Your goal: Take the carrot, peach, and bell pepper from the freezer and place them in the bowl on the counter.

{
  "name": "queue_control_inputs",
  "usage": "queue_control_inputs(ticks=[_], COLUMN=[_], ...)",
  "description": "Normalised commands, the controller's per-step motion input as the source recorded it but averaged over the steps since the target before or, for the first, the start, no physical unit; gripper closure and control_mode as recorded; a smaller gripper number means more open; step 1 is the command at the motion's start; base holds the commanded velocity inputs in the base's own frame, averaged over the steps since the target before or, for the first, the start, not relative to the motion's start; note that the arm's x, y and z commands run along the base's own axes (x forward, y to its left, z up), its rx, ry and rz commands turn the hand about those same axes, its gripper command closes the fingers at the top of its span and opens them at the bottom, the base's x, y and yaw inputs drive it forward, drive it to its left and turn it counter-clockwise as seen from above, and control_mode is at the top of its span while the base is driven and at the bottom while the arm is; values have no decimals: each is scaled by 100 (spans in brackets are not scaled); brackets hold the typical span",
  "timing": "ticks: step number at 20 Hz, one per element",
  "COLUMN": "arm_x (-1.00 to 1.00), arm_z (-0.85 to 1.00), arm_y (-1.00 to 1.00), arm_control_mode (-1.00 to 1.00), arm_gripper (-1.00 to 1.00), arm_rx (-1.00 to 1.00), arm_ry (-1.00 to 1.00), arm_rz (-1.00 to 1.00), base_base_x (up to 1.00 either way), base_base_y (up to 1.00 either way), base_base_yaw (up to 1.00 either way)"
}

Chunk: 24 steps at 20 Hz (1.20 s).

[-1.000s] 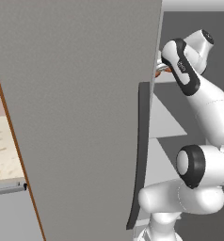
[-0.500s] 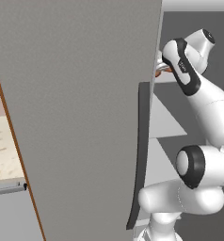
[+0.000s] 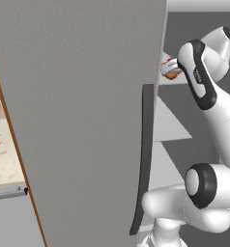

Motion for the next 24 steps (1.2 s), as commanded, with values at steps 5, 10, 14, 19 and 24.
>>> queue_control_inputs(ticks=[5, 10, 14, 19, 24], arm_x=[-70, -87, -77, -70, -63], arm_z=[5, 0, 3, 9, 4], arm_y=[-11, -6, -6, 0, 0], arm_control_mode=[-100, -100, -100, -100, -100], arm_gripper=[100, 100, 100, 100, 100], arm_rx=[0, -2, 0, 0, -1], arm_ry=[0, 0, 4, 9, 10], arm_rz=[-22, -23, -17, -7, -1], base_base_x=[0, 0, 0, 0, 0], base_base_y=[0, 0, 0, 0, 0], base_base_yaw=[0, 0, 0, 0, 0])
